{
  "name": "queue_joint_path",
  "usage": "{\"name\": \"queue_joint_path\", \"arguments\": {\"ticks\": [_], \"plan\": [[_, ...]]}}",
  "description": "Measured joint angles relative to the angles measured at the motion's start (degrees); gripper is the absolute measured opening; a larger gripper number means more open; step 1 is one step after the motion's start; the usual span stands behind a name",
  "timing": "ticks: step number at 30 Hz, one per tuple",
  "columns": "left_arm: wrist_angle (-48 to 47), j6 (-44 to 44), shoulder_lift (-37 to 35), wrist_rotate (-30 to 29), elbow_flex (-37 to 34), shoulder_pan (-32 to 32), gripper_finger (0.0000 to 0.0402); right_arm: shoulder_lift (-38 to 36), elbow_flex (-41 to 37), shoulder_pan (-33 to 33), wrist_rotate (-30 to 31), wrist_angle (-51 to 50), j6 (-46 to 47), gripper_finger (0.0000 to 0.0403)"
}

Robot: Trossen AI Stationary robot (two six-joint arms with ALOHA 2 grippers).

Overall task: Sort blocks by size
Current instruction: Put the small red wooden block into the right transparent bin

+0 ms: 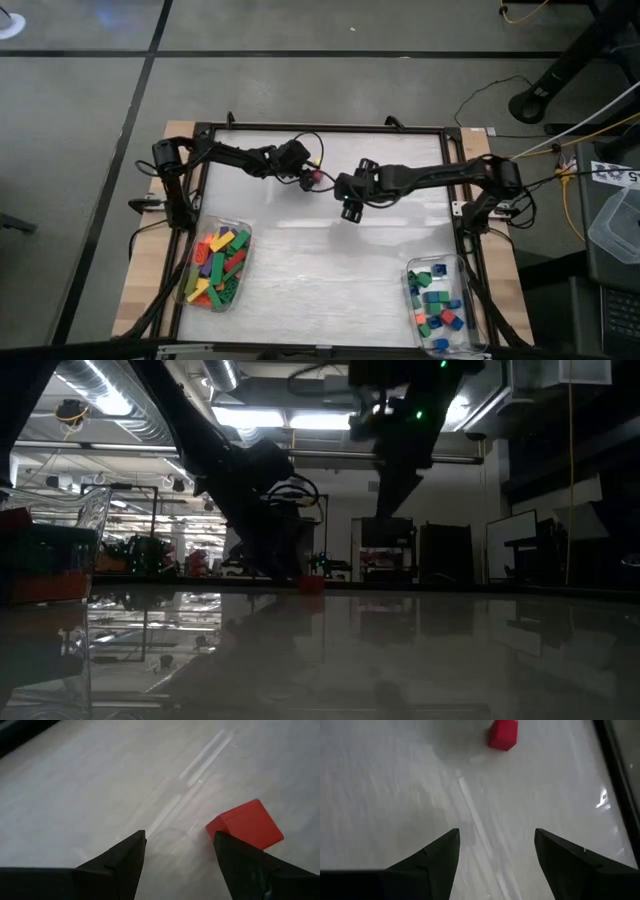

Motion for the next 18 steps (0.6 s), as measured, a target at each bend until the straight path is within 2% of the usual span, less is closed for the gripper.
{"name": "queue_joint_path", "arguments": {"ticks": [4,9,18], "plan": [[2.81,-0.88,1.68,0.52,0.05,-1.7,0.0225,3.22,-0.02,-1.05,-0.82,3.39,-3.27,0.0254],[7.1,-2.15,4.38,4.14,0.83,-3.16,0.0225,6.38,-0.02,-1.36,-0.88,8.21,-4.7,0.0254],[5.69,-3.01,2.93,5.34,0.91,-5.25,0.0225,9.01,-0.03,-2.71,-2.92,13.91,-5.2,0.0254]]}}
